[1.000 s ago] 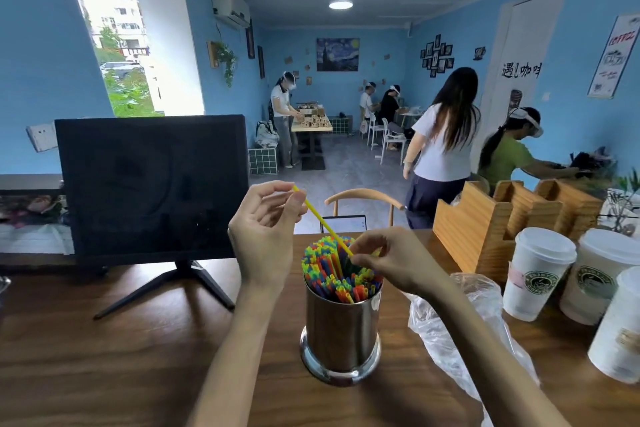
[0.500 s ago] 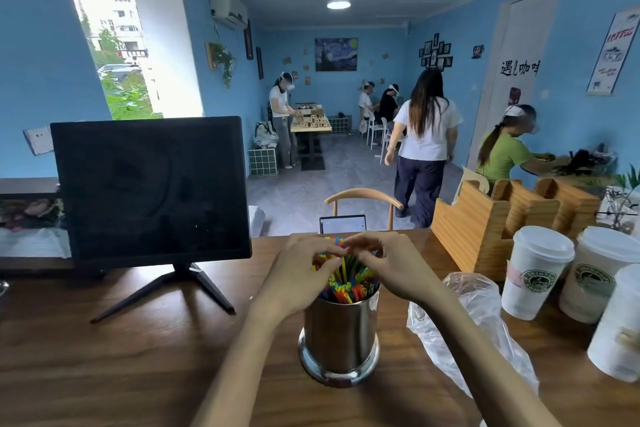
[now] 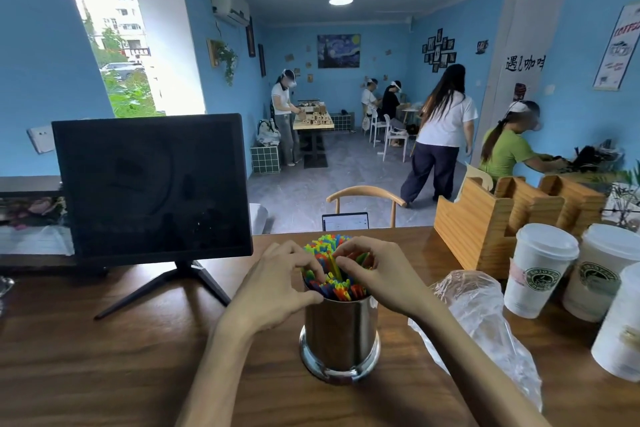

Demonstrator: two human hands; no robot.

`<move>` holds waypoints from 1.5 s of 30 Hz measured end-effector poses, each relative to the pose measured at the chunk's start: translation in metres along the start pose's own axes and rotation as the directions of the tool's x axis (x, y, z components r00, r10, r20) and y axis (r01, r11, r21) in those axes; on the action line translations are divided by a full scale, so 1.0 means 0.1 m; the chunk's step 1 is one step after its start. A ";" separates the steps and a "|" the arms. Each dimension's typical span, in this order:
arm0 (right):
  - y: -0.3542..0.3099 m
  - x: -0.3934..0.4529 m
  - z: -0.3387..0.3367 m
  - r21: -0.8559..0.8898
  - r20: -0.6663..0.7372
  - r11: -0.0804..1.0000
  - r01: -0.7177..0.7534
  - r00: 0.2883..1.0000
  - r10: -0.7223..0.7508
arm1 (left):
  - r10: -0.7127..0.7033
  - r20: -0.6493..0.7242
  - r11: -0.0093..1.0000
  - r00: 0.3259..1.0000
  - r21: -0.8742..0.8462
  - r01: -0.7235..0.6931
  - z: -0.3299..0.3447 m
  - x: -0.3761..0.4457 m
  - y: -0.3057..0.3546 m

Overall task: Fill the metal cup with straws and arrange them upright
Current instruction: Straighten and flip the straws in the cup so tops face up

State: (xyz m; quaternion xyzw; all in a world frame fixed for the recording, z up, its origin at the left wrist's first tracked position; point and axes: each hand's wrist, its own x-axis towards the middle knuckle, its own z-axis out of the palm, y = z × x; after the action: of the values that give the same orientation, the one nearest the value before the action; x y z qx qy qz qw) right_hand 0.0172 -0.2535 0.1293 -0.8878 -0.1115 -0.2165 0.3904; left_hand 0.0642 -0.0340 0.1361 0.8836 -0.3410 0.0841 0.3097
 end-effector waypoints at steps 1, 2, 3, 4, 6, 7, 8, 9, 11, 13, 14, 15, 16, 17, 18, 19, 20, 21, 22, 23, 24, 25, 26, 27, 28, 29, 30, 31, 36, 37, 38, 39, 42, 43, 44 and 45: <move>0.00 0.00 0.01 0.001 0.005 1.000 -0.002 1.000 0.002 | 0.000 -0.010 1.000 1.000 0.004 0.000 0.00 0.00 0.00; 0.01 -0.01 0.01 0.003 0.008 1.000 -0.004 1.000 0.004 | -0.003 -0.017 1.000 1.000 0.005 0.003 0.01 0.01 0.00; 0.01 -0.02 0.01 0.003 0.011 1.000 -0.004 1.000 0.004 | -0.005 -0.024 1.000 1.000 0.001 0.005 0.01 0.00 0.00; 0.01 -0.02 0.01 0.001 0.011 1.000 -0.002 1.000 0.002 | -0.006 -0.032 1.000 0.999 -0.005 0.006 0.01 0.00 -0.01; 0.01 -0.03 0.00 -0.008 0.019 1.000 -0.001 1.000 0.001 | -0.003 -0.037 1.000 0.999 -0.007 0.002 0.00 0.00 0.01; 0.01 -0.04 0.00 -0.014 0.027 1.000 -0.003 1.000 0.004 | 0.002 -0.036 1.000 0.999 -0.003 -0.002 0.00 0.00 0.02; 0.01 -0.04 0.00 -0.020 0.036 1.000 -0.007 0.999 0.008 | 0.004 -0.035 1.000 0.999 0.003 -0.004 0.00 0.00 0.02; 0.01 -0.04 0.00 -0.025 0.042 1.000 -0.010 0.999 0.011 | 0.002 -0.031 1.000 1.000 0.008 -0.002 0.00 0.00 0.03; 0.01 -0.04 0.00 -0.027 0.048 1.000 -0.013 0.999 0.015 | 0.007 -0.038 1.000 0.999 0.007 -0.007 0.01 0.00 0.04; 0.01 -0.05 -0.01 -0.024 0.052 1.000 -0.020 0.998 0.021 | 0.022 -0.047 1.000 0.999 -0.001 -0.022 0.03 -0.01 0.05; 0.01 -0.05 -0.01 -0.025 0.054 0.999 -0.020 0.998 0.021 | 0.028 -0.054 1.000 0.998 -0.008 -0.028 0.04 -0.01 0.04; 0.01 -0.05 -0.01 -0.027 0.055 0.999 -0.018 0.998 0.020 | 0.032 -0.063 0.999 0.997 -0.014 -0.033 0.04 -0.01 0.04; 0.01 -0.05 -0.01 -0.028 0.055 0.999 -0.017 0.998 0.018 | 0.035 -0.077 0.999 0.996 -0.019 -0.037 0.04 0.00 0.03; 0.00 -0.05 -0.01 -0.026 0.056 1.000 -0.017 0.998 0.018 | 0.037 -0.102 0.999 0.994 -0.026 -0.040 0.04 0.01 0.03; 0.00 -0.05 -0.01 -0.020 0.055 1.000 -0.021 0.998 0.022 | 0.034 -0.136 0.998 0.990 -0.046 -0.041 0.02 0.02 0.04; -0.01 -0.04 -0.02 -0.011 0.055 1.000 -0.026 0.998 0.026 | 0.018 -0.167 0.996 0.986 -0.080 -0.032 0.00 0.03 0.05; -0.02 -0.03 -0.02 -0.002 0.055 1.000 -0.030 0.998 0.030 | -0.008 -0.184 0.992 0.983 -0.123 -0.015 -0.03 0.04 0.07; -0.02 -0.03 -0.02 0.006 0.056 0.999 -0.034 0.998 0.034 | -0.033 -0.177 0.987 0.984 -0.159 0.004 -0.06 0.05 0.08; -0.02 -0.03 -0.03 0.011 0.059 0.999 -0.037 0.998 0.036 | -0.043 -0.145 0.983 0.988 -0.182 0.016 -0.09 0.06 0.09; -0.02 -0.03 -0.03 0.013 0.065 0.999 -0.037 0.997 0.036 | -0.034 -0.102 0.982 0.994 -0.187 0.014 -0.11 0.05 0.09; -0.02 -0.03 -0.02 0.012 0.073 0.999 -0.035 0.997 0.034 | -0.017 -0.063 0.984 0.998 -0.180 0.005 -0.13 0.04 0.09; -0.02 -0.03 -0.02 0.010 0.080 0.999 -0.031 0.996 0.030 | -0.002 -0.030 0.986 1.000 -0.170 -0.003 -0.14 0.03 0.10; -0.01 -0.03 -0.01 0.009 0.086 1.000 -0.028 0.996 0.027 | 0.003 -0.006 0.987 1.000 -0.160 -0.004 -0.15 0.01 0.11; -0.01 -0.03 -0.01 0.007 0.089 1.000 -0.027 0.996 0.027 | 0.002 0.010 0.988 1.000 -0.152 0.000 -0.15 -0.01 0.11; -0.01 -0.03 0.00 0.005 0.090 1.000 -0.027 0.996 0.027 | 0.001 0.017 0.989 1.000 -0.145 0.002 -0.15 -0.02 0.11; -0.01 -0.03 0.00 0.004 0.091 1.000 -0.027 0.996 0.027 | 0.005 0.017 0.991 1.000 -0.133 -0.003 -0.14 -0.02 0.12; 0.00 -0.02 0.00 0.006 0.092 1.000 -0.026 0.995 0.025 | 0.015 0.012 0.993 1.000 -0.117 -0.013 -0.14 -0.02 0.12; 0.00 -0.02 0.00 0.007 0.094 1.000 -0.022 0.995 0.021 | 0.024 0.003 0.994 1.000 -0.104 -0.024 -0.13 -0.02 0.12; 0.00 -0.03 0.02 0.006 0.100 1.000 -0.018 0.995 0.018 | 0.025 -0.045 0.999 0.999 -0.041 -0.026 -0.09 -0.03 0.13; 0.00 -0.03 0.02 0.006 0.102 1.000 -0.020 0.995 0.019 | 0.016 -0.041 0.999 0.999 -0.034 -0.017 -0.08 -0.03 0.12; 0.00 -0.03 0.02 0.007 0.102 1.000 -0.021 0.995 0.020 | 0.008 -0.037 0.999 0.999 -0.032 -0.009 -0.07 -0.03 0.11; 0.00 -0.02 0.03 0.006 0.100 1.000 -0.021 0.995 0.020 | 0.004 -0.034 1.000 0.999 -0.027 -0.005 -0.06 -0.03 0.11; 0.00 -0.02 0.03 -0.004 0.091 1.000 -0.021 0.996 0.021 | 0.007 -0.036 1.000 0.999 -0.001 -0.007 -0.03 -0.01 0.09; 0.00 -0.02 0.04 -0.005 0.091 1.000 -0.020 0.996 0.020 | 0.005 -0.044 1.000 0.999 0.001 -0.005 -0.02 -0.01 0.08; 0.00 -0.03 0.04 -0.003 0.091 1.000 -0.019 0.996 0.019 | 0.003 -0.052 1.000 0.999 0.004 -0.003 -0.01 -0.01 0.07; 0.00 -0.03 0.04 0.000 0.091 1.000 -0.019 0.996 0.019 | 0.003 -0.061 1.000 0.998 0.011 -0.002 0.00 -0.01 0.06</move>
State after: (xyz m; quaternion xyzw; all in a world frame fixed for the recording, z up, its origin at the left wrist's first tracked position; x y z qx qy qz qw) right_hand 0.0157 -0.2509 0.1257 -0.8976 -0.1209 -0.1719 0.3875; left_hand 0.0589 -0.0371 0.1385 0.8818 -0.3321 0.1132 0.3152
